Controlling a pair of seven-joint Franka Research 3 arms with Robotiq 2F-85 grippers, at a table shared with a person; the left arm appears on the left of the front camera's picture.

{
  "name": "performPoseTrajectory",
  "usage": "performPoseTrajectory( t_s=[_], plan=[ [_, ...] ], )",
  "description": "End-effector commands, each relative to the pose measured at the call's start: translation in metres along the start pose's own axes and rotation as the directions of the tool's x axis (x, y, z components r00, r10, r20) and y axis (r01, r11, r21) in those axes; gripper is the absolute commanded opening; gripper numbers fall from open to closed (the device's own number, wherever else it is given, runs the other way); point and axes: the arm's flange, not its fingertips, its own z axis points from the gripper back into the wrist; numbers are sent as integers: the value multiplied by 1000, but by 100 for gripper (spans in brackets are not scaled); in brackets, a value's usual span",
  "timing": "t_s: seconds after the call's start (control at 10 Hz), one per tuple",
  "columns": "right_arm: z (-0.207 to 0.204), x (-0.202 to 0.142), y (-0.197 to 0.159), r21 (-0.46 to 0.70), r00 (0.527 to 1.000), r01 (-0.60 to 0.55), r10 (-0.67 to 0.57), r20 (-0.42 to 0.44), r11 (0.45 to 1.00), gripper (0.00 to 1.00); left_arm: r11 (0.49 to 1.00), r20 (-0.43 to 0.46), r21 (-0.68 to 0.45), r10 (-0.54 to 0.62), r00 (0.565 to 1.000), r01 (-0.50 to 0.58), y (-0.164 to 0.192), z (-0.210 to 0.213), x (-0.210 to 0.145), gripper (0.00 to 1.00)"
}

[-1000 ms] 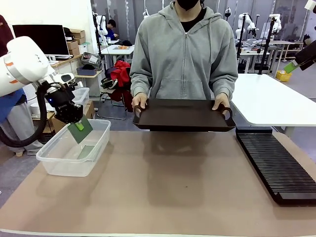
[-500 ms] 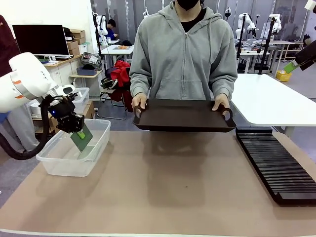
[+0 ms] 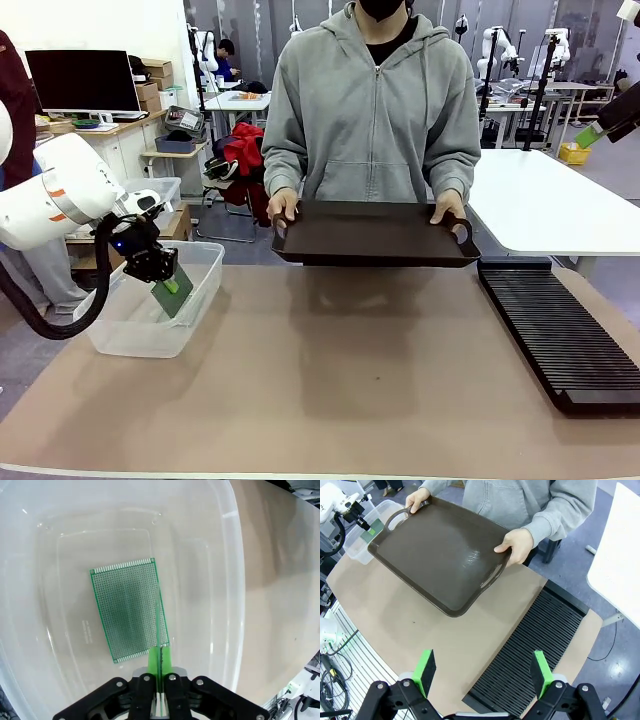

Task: Sort PCBs into racks and boxes based on the side picked up.
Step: If the short side of the Blank PCB is picked up, insert it into the PCB Rack ; if the long side is picked up, place it in the Organizing box.

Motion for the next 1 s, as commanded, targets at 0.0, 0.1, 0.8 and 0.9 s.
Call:
performPoseTrajectory(
  t_s=[0.0,0.1,0.8,0.9],
  plan=[
    [-1,-1,0,1,1000,1,-1,-1,1000,100,1000,41,-22,-1,999,2,7,-12,-8,3],
    [-1,-1,0,1,1000,1,-1,-1,1000,100,999,45,-36,8,999,-7,9,-17,-8,3],
    [-1,-1,0,1,1000,1,-1,-1,1000,100,997,5,-61,50,999,-50,20,-34,-15,23],
    [-1,-1,0,1,1000,1,-1,-1,1000,100,997,4,-59,52,999,-52,21,-34,-14,28]
  ],
)
